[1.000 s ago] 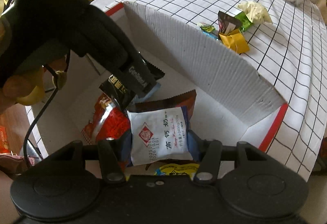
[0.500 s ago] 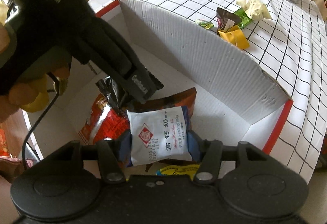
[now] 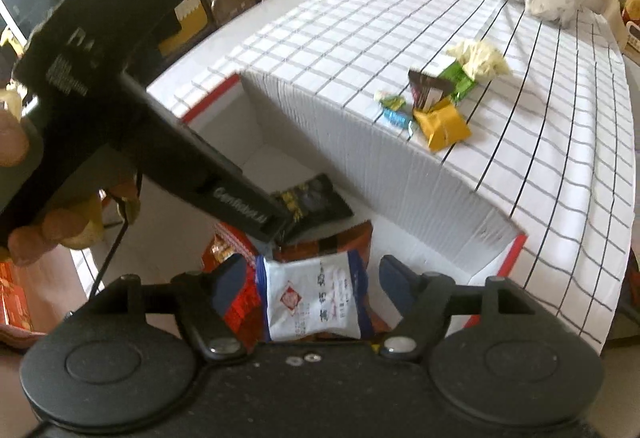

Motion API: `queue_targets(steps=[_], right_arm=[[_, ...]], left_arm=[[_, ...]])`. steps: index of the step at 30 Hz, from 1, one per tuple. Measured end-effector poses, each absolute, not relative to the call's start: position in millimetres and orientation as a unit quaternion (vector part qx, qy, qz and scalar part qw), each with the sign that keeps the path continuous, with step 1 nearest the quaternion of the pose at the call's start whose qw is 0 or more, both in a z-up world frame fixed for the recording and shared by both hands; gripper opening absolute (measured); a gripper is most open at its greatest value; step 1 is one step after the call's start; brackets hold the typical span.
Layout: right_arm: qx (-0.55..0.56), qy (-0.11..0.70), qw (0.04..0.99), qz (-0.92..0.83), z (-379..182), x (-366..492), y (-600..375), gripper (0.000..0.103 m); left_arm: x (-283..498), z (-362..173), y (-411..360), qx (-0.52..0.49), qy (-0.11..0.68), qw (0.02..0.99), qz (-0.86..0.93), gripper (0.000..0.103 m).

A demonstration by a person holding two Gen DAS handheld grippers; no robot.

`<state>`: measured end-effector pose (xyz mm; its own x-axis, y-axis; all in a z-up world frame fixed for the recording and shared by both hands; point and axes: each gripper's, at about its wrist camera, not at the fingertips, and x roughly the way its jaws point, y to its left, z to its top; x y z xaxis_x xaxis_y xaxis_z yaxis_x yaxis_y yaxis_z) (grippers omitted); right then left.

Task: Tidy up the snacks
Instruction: 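Open both tools to drop the two packets into the box, then reach the left tool to the green-white round candy while the right tool reaches the yellow packet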

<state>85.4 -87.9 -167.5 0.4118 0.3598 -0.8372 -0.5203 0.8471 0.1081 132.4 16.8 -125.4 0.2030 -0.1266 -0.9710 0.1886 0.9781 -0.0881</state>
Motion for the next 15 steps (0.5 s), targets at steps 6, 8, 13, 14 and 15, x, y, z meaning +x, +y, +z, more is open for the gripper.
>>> queue_targets(steps=[6, 8, 13, 14, 15], right_arm=[[-0.063, 0.451, 0.851, 0.261, -142.5, 88.7, -101.7, 0.083], [-0.055, 0.444, 0.856, 0.259, -134.2, 90.9, -106.7, 0.087], [-0.04, 0.426, 0.867, 0.255, -117.7, 100.6, -118.6, 0.092], [-0.036, 0.421, 0.87, 0.256, -114.3, 103.5, -120.9, 0.093], [-0.032, 0.416, 0.872, 0.258, -111.0, 106.2, -123.5, 0.093]], left_arm=[[132.0, -100.9, 24.4, 0.024, 0.588, 0.802, -0.103, 0.075], [133.0, -92.2, 27.1, 0.027, 0.574, 0.812, -0.104, 0.077], [138.5, -73.3, 32.5, 0.034, 0.542, 0.832, -0.113, 0.081], [140.1, -69.9, 33.8, 0.039, 0.534, 0.837, -0.11, 0.082], [141.8, -67.1, 34.7, 0.044, 0.528, 0.841, -0.109, 0.083]])
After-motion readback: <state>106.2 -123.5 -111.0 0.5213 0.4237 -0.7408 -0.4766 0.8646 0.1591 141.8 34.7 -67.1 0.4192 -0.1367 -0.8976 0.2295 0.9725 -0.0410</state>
